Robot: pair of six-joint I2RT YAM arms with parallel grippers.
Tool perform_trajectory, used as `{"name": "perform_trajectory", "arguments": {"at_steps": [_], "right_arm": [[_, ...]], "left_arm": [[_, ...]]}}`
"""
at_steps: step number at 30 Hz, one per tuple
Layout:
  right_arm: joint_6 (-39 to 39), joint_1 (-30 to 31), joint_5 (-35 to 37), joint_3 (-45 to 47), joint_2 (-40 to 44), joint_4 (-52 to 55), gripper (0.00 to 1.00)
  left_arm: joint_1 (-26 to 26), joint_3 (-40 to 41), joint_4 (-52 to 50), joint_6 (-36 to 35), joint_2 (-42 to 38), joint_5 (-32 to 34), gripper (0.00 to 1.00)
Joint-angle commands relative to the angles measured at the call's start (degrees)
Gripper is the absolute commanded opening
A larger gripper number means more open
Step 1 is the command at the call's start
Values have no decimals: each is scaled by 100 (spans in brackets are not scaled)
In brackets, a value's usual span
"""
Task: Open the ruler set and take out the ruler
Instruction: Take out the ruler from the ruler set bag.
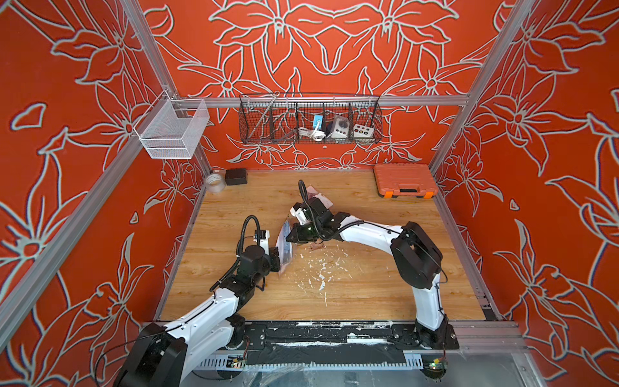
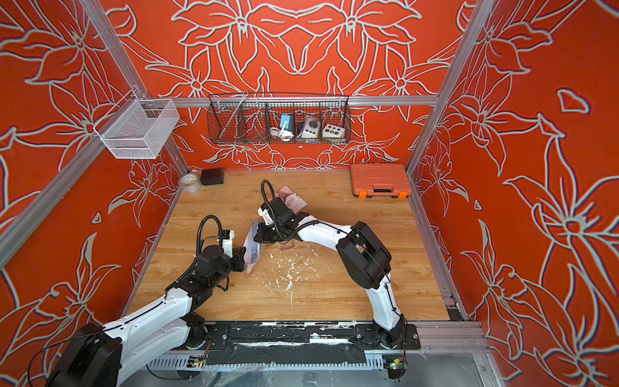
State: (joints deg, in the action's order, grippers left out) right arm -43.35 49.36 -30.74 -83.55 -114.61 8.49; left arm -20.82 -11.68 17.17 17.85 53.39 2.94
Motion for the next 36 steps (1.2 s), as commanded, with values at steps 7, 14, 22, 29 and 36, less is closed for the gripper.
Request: {"name": "perform_trajectory", "arguments": {"at_steps": [7,14,22,29,36], "right_arm": [[134,-92,-299,375,360,-1133,0],[-176,-115,-212,359,500,-2034,0],[-107,-302,-514,306,1304,-2312,0],[12,-959,-240,1303,2625,-1463,0],[669,-1030,-1406,2549,2738,-655,0]], "left_arm": [[-27,-108,39,-52,62,43,0],[-37,-101,-14,-115,-65,-125,0],[-31,-267,-1009,96,-955,924,0],[198,-1330,-1625,-252,-552,1600,0],[642,-2622,-2540,-706,1303,2054,0]]}}
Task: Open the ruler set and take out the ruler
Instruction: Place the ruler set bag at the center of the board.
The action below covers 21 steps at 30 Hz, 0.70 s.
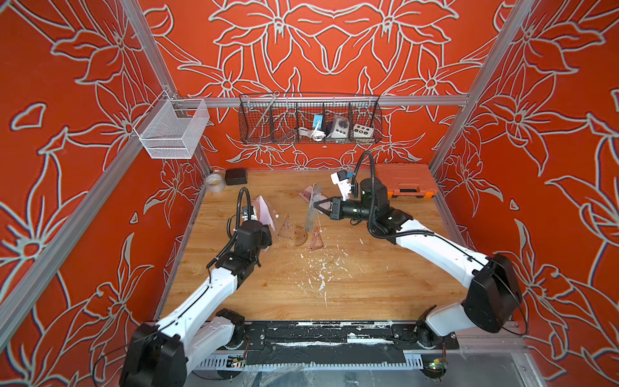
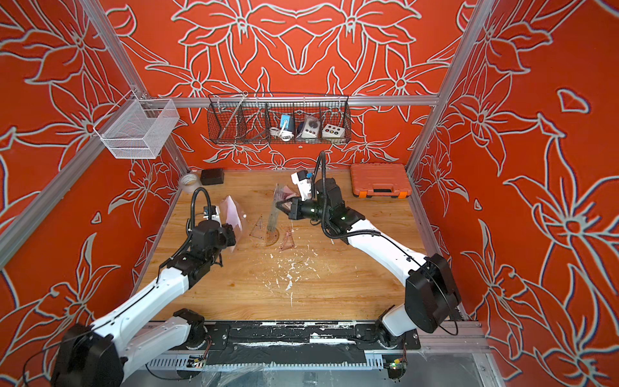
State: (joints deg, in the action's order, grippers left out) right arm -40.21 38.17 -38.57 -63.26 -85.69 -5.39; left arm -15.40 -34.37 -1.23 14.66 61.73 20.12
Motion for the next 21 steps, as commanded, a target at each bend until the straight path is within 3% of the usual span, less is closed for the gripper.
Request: {"name": "perform_trajectory", "arguments": {"at_steps": [1,5,9,19,21], "right_arm": [[402,123,-649,720,-122,756,0],[810,300,-580,1084,-193,1124,0],[684,372,-720,1137,-611,787,0],[374,994,-694,96,-2077,605,0],[83,1025,-664,6,-2362,373,0]], "left_arm": [[103,-527,-807,-487,671,427,0],[112,-932,-689,-1129,1422,397,0],[116,-1278,-722,-1483,2097,446,0],[116,-1743,-517,-1899,3186,452,0],[108,-1895,-610,-1905,3308,660,18]]}}
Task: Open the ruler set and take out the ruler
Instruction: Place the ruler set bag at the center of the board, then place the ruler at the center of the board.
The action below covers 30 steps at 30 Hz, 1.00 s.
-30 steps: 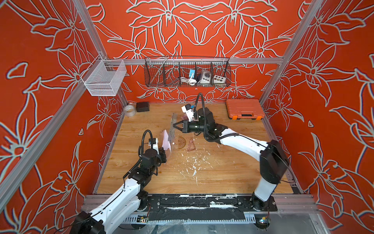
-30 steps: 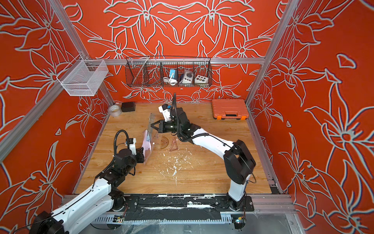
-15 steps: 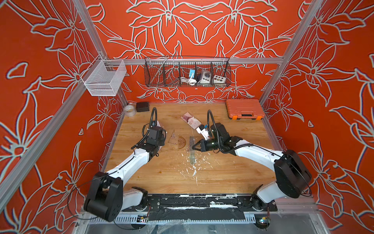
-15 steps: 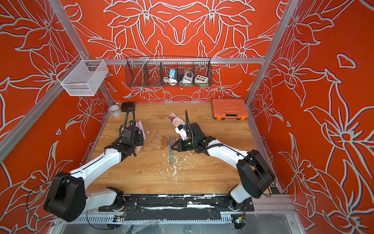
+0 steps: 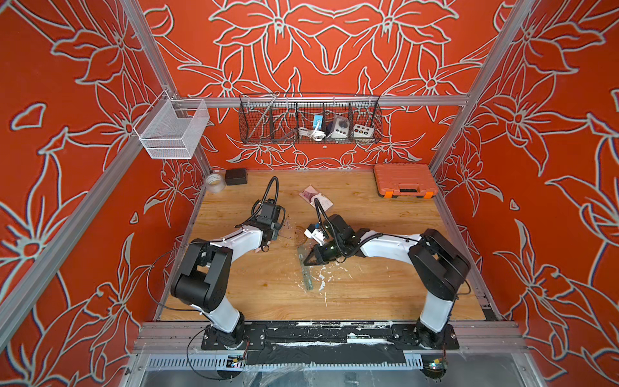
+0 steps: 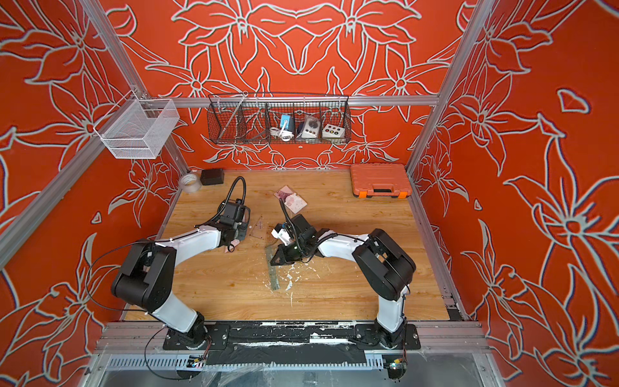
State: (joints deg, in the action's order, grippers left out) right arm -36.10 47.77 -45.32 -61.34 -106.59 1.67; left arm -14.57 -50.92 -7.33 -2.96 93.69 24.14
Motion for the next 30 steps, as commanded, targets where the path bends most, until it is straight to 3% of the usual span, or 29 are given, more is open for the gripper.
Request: {"name": "perform_trajectory", "arguments": {"at_steps": [1,3,7,14,16,22,24,27,30], "right_arm": [[-417,73,12,-223,-367,-404,0],[-512,66,108,-319,-511,-468,0],[-474,66,293,-707,-783,-245,0],[-714,170,428,-1418,-1421,-96,0],[-819,204,453,-1563,-1565,-95,0],[-651,350,479,-1974,-1899,338,0],[-627,347,554,-2004,-1905,400,10],[-508,350,690,-2174,-1745,738,34],[-287,339,943,-2324,-1311,1161,46]], "left_arm": [[9,-271,-63,-127,121,355,28],[-75,-183,-22,-38,-26,558,44],[-280,295,288,284,-997,367,61],[-305,1539,946,1976,-3350,-56,99],[-301,1825,800,2629,-3962,164,99],[-298,2474,239,3178,-5176,106,99],[-301,2620,115,3237,-5448,109,99],[-301,2784,235,3116,-5688,-76,99],[-301,2733,528,2957,-5664,-318,99]]}}
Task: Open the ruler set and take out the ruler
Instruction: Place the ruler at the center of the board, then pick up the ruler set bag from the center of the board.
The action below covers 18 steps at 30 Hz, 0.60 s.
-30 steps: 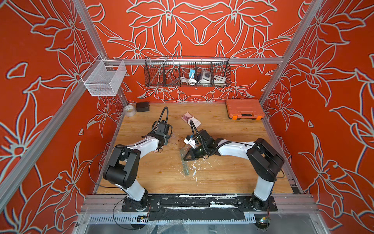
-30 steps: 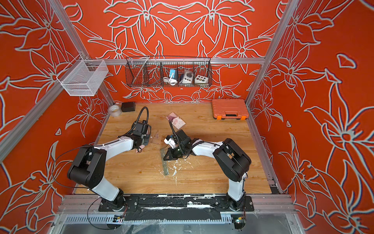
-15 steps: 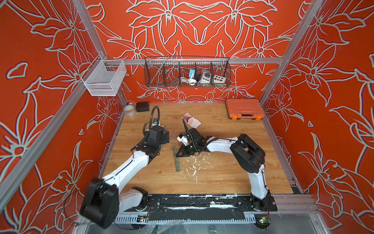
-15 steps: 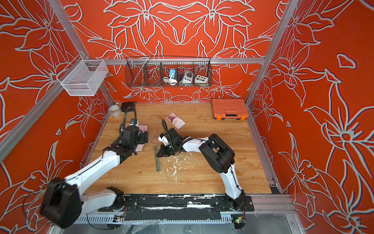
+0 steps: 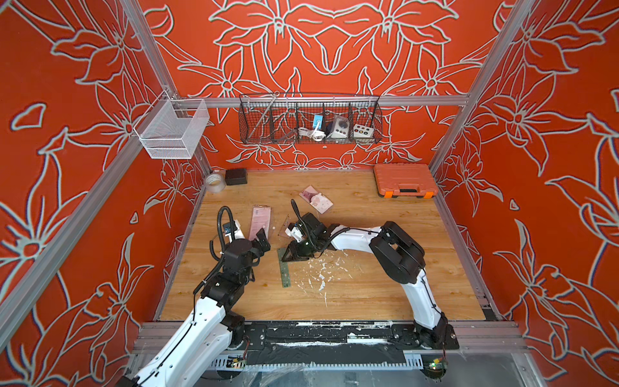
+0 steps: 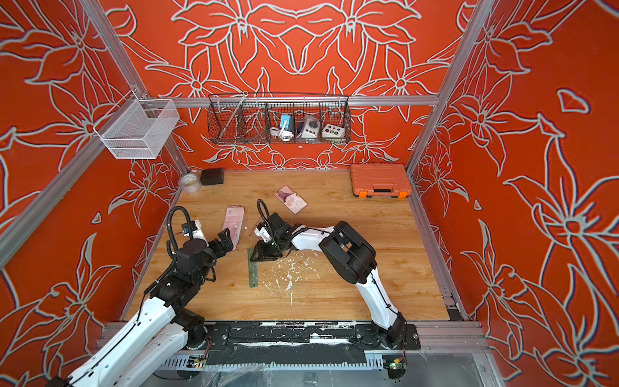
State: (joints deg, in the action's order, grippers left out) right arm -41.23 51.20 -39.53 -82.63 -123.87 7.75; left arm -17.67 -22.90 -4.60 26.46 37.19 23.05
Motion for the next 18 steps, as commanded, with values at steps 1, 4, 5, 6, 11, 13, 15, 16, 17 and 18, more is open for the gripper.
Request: {"name": "perform_trajectory", "arguments": {"at_steps": [1,4,5,6,11,13,15,16,17,18], "right_arm": [[367,-4,571,-259,620,804,47],[715,-140,1268,-247,1296,1259,50],[764,-232,1462,-182,1521,1289,51],[794,-348,1627,-108,1679,1279,51],[1184,-1302,1973,-97,1959,1353,54],[1386,-1723,1852,-386,1721,1511,54],[1593,-2101,1595,-810,1331,1728,54],[1720,-2272,1392,-1135,1075,1945,54],[1864,-2422,1213,-1471,815,2114,55],[1996,-2532,1043,-1698,592,2171,55]], "left_arm": [[12,-160,318,-28,77,-297,99],[9,-573,320,-145,539,-644,99],[9,-759,257,-141,761,-755,99],[13,-915,242,-162,987,-903,98],[-34,-2110,329,-173,2797,-2163,91],[-101,-2750,170,-308,3566,-2618,89],[-155,-3272,122,-399,4192,-2822,88],[-165,-3499,152,-412,4496,-2883,89],[-165,-3715,195,-406,4774,-2961,89],[-165,-3912,215,-393,5039,-3035,89]]}}
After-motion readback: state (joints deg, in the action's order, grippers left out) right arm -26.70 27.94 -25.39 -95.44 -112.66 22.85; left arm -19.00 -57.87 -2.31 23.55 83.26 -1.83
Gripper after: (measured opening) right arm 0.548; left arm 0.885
